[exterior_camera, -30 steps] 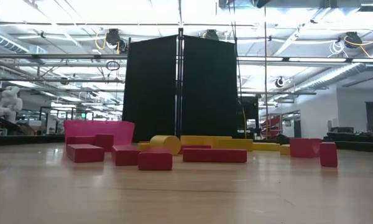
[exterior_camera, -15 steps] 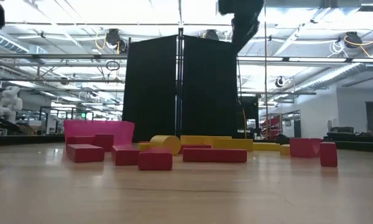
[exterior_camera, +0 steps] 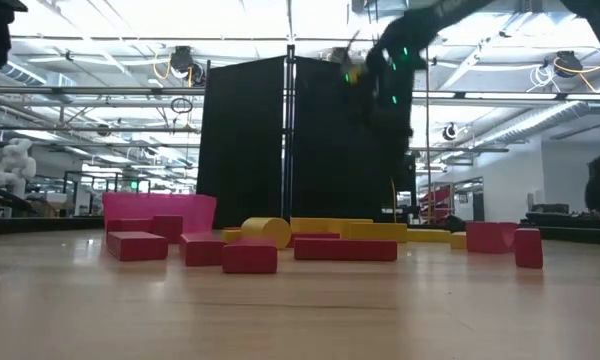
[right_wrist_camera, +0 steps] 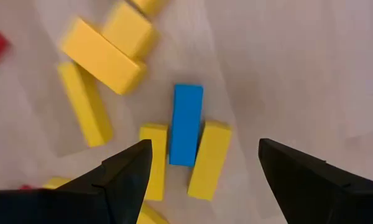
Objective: Sort blocks
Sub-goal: Put the blue block into the green bin
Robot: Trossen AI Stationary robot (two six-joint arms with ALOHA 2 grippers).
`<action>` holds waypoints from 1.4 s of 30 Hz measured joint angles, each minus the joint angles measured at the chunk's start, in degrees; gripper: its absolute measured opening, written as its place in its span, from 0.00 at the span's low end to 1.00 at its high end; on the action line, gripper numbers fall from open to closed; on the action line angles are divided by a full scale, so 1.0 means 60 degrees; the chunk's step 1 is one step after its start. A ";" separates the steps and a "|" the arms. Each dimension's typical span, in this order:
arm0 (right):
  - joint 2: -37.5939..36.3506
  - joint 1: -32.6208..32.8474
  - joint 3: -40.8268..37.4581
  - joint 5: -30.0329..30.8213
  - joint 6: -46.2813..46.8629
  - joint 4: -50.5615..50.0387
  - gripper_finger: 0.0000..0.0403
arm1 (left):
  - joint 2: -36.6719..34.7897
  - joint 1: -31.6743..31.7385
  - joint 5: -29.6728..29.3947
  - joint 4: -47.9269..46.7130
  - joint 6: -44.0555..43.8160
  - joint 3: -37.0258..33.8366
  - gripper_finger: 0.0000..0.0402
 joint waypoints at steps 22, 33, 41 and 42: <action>0.0714 0.0415 -0.1822 -0.0235 0.0473 0.3219 0.72 | 0.0018 0.0546 -0.0354 -0.0004 0.0244 0.0000 0.61; 0.1289 0.0331 -0.1785 0.0493 0.0753 0.3000 0.68 | 0.0022 0.0550 -0.0434 -0.0007 0.0244 0.0000 0.61; 0.1303 0.0329 -0.1793 0.0508 0.0805 0.2697 0.27 | 0.0022 0.0550 -0.0574 -0.0015 0.0572 0.0000 0.61; 0.1303 0.0326 -0.1793 0.0508 0.0838 0.2689 0.22 | 0.0022 0.0550 -0.0651 -0.0011 0.0685 0.0000 0.61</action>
